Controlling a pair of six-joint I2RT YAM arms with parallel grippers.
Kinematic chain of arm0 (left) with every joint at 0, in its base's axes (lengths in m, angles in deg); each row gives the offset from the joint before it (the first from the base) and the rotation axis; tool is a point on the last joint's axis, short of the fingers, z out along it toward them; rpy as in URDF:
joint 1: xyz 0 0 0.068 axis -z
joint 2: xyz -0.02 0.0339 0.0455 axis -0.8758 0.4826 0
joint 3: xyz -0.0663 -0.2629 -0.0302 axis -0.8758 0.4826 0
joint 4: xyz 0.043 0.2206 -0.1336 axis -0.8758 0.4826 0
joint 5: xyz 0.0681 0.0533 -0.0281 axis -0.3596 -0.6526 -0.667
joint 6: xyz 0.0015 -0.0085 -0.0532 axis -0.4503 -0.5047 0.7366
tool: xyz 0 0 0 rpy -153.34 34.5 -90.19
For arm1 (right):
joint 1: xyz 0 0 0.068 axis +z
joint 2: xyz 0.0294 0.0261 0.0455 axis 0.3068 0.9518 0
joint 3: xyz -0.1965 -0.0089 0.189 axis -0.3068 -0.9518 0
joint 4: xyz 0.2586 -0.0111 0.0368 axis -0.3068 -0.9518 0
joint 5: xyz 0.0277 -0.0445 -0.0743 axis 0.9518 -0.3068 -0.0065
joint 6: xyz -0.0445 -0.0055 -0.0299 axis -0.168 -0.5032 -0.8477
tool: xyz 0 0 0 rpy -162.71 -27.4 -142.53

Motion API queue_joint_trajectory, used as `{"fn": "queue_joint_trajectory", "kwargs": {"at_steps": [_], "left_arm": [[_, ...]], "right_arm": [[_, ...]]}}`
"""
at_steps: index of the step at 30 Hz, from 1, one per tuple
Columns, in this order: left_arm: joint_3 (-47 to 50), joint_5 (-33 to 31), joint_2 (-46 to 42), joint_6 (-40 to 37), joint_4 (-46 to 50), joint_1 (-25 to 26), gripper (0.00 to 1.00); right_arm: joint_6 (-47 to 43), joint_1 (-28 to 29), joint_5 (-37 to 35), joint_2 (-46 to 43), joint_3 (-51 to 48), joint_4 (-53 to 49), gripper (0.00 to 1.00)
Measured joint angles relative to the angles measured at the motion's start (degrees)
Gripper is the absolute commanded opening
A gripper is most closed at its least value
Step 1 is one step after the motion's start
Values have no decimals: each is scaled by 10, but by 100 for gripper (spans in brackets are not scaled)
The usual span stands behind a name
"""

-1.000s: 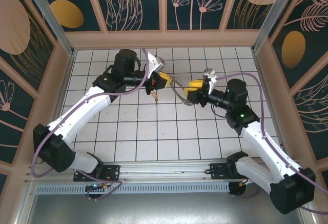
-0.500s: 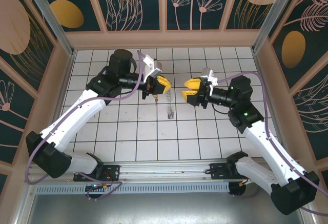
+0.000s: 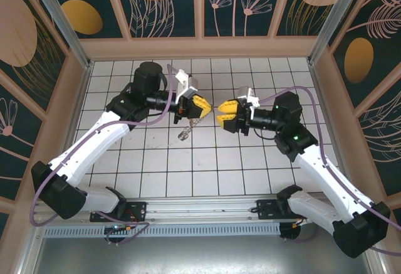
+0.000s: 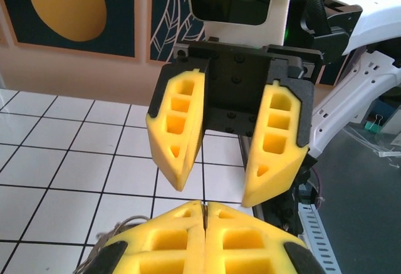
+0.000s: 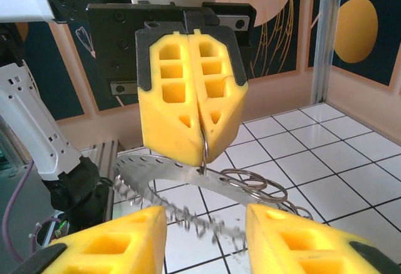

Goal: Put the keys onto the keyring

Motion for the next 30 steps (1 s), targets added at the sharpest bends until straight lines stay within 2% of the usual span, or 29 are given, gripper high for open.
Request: {"fn": "queue_joint_trajectory", "kwargs": {"at_steps": [11,24,30], "left_arm": [[0,2,3,0,-17,12,0],[0,-2,7,0,-28,13,0],[0,0,7,0,-28,13,0]], "right_arm": [[0,19,-17,14,0,17,31],[7,24,-19,14,0,40,11],[14,28,-21,14,0,43,10]]}}
